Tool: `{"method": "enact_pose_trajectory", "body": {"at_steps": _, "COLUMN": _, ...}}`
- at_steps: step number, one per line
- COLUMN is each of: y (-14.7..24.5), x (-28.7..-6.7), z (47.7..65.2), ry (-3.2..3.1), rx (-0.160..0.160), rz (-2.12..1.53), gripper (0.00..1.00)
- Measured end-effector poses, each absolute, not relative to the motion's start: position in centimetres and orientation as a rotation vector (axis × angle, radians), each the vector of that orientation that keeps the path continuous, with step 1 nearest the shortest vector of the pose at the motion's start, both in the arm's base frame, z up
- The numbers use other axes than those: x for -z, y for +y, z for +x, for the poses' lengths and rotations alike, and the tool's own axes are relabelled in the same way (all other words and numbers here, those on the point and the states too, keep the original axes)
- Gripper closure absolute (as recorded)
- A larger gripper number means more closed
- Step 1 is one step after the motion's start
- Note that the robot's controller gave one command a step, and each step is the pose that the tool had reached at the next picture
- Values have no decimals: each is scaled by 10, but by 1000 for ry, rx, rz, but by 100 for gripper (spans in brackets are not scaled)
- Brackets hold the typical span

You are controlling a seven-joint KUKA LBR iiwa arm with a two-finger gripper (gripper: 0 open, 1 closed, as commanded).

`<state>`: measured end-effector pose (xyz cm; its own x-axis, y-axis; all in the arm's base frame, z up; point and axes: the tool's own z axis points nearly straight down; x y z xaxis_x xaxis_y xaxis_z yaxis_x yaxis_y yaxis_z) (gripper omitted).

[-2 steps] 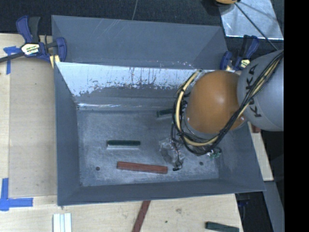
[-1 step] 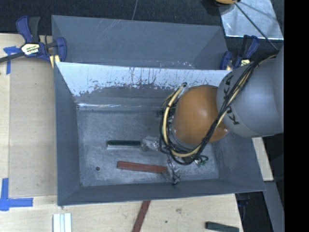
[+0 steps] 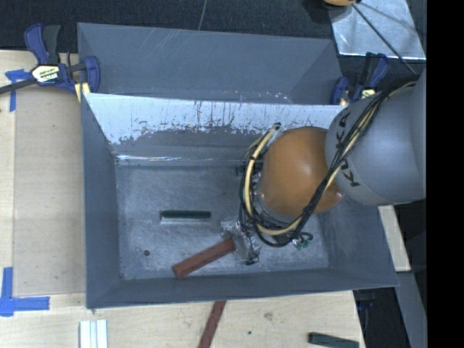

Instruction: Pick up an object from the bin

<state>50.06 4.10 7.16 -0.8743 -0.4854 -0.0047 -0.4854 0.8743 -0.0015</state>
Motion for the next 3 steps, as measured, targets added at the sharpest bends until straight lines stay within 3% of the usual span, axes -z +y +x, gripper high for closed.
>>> {"method": "enact_pose_trajectory", "body": {"at_steps": 1, "y": 41, "x": -72, "z": 501, "ry": 3037, "rx": 0, "rz": -786, "gripper": 100}}
{"method": "enact_pose_trajectory", "body": {"at_steps": 2, "y": 34, "x": -128, "z": 499, "ry": 3015, "rx": -3, "rz": -892, "gripper": 100}}
{"method": "enact_pose_trajectory", "body": {"at_steps": 3, "y": 80, "x": -82, "z": 491, "ry": 3045, "rx": 0, "rz": -763, "gripper": 0}}
